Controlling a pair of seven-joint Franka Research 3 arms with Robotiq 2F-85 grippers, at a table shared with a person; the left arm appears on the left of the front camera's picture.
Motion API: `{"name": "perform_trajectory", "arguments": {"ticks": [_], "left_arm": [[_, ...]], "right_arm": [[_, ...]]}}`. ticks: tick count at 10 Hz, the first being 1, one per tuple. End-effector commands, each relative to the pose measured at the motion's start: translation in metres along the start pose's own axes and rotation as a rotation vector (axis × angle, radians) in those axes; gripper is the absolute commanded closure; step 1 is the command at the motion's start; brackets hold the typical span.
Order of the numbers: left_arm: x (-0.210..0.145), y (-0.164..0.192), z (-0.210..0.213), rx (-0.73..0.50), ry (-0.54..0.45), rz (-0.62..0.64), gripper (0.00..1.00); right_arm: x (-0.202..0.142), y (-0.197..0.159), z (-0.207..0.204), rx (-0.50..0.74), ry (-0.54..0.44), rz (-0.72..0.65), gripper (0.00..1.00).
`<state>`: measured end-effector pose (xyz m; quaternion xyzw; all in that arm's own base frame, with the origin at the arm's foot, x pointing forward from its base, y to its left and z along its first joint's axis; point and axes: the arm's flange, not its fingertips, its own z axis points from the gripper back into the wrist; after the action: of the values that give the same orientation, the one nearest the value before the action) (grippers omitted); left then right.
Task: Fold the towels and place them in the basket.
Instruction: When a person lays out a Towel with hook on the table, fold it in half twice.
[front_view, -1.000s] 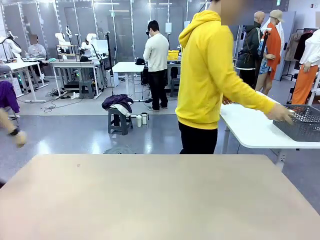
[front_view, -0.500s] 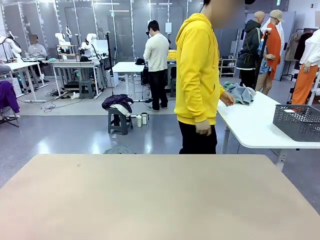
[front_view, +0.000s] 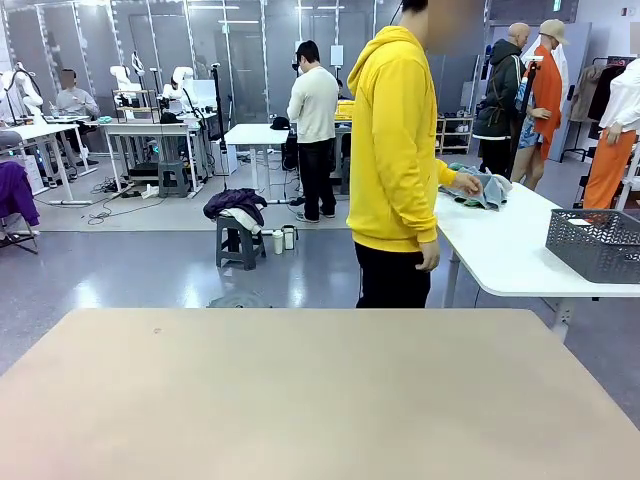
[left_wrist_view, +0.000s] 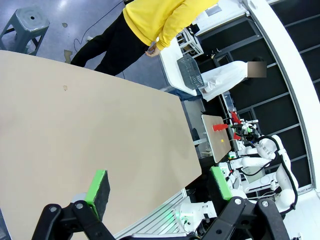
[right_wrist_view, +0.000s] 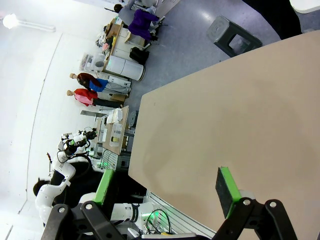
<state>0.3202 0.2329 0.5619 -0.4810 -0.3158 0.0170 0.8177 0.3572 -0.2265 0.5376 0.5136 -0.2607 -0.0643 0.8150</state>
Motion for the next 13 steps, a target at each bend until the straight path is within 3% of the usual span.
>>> {"name": "perform_trajectory", "arguments": {"ticks": [1, 13], "left_arm": [[0.0018, -0.0006, 0.003, -0.003, 0.013, -0.008, 0.0], [0.0018, -0.0006, 0.003, -0.003, 0.013, -0.008, 0.0]], "right_arm": [[-0.0001, 0.0009, 0.0001, 0.008, 0.001, 0.002, 0.0], [-0.0001, 0.0009, 0.0001, 0.008, 0.001, 0.002, 0.0]]}}
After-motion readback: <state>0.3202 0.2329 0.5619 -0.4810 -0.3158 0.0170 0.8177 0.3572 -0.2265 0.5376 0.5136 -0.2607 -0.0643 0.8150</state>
